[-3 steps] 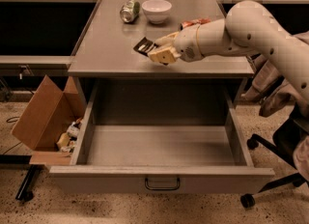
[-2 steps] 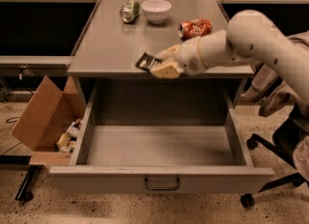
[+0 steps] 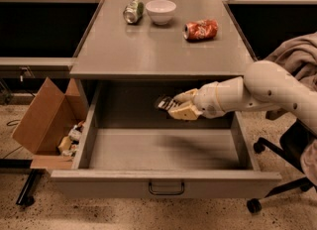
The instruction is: Place rxbar chocolate into top drawer
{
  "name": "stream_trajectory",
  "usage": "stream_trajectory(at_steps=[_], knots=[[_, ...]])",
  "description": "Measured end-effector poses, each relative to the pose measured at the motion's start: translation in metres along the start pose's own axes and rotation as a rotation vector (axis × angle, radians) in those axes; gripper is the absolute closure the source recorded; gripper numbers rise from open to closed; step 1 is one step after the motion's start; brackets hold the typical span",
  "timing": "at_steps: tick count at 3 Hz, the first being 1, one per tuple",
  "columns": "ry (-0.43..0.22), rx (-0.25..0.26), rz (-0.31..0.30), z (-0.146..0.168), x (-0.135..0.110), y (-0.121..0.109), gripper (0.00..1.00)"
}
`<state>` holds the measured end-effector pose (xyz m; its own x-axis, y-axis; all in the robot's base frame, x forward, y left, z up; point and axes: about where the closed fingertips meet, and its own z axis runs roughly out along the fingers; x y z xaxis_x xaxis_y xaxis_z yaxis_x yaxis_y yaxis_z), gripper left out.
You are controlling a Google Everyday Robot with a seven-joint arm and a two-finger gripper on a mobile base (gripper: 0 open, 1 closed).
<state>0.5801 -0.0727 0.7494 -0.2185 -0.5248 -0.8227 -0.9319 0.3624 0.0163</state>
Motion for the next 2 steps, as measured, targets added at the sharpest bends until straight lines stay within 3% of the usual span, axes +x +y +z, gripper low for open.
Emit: stream_trajectory(at_steps=[1,2], knots=[[0.037,0.025,0.107,0.01,0.068,-0.003,1.0],[0.057,0.043,0.155,0.015,0.099,-0.01,1.0]])
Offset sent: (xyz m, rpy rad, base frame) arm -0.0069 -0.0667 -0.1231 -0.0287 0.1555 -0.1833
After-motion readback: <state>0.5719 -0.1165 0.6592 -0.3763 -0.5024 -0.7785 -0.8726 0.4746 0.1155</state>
